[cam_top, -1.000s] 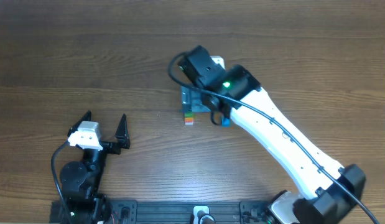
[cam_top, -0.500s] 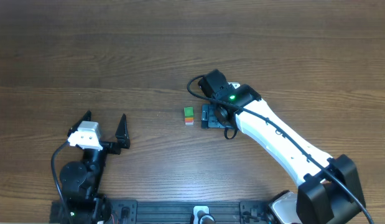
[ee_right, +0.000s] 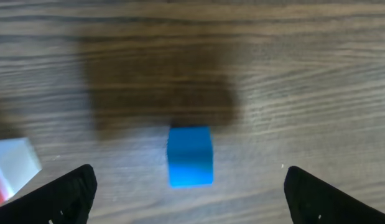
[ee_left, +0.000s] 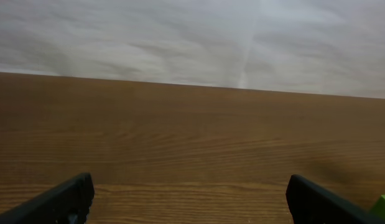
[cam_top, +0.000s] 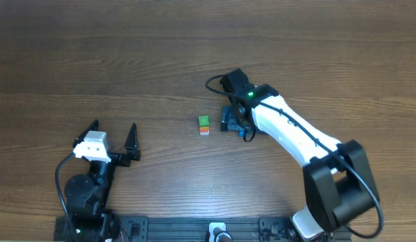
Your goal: Stack Cubes
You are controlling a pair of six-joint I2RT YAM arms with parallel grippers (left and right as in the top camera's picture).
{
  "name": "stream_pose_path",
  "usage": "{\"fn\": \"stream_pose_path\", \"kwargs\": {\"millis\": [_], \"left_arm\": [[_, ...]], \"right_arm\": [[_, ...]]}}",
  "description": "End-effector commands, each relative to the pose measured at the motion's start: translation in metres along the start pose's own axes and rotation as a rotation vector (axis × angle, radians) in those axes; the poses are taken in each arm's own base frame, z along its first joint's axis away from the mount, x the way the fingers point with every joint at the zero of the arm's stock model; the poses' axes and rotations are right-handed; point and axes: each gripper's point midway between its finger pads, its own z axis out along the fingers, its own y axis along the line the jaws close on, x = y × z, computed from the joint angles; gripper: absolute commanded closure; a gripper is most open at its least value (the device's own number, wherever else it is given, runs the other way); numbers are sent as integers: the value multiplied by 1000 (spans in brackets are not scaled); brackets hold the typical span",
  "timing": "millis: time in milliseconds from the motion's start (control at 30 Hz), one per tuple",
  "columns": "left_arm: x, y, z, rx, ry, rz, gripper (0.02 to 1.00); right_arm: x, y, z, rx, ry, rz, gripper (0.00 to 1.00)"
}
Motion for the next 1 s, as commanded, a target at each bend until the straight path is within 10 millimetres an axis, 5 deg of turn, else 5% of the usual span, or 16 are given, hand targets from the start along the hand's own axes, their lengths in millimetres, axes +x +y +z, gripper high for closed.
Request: {"fn": "stream_pose_path", "kwargs": {"millis": [33, 767, 1000], "left_arm": [[2, -3, 0, 15, -1, 15, 18], [2, -3, 0, 15, -1, 15, 18], [2, -3, 0, 15, -1, 15, 18]], "right_arm": [[2, -9, 17, 18, 48, -17, 84], [13, -2, 31, -36, 110, -84, 174], [15, -3, 34, -36, 110, -85, 316]]}}
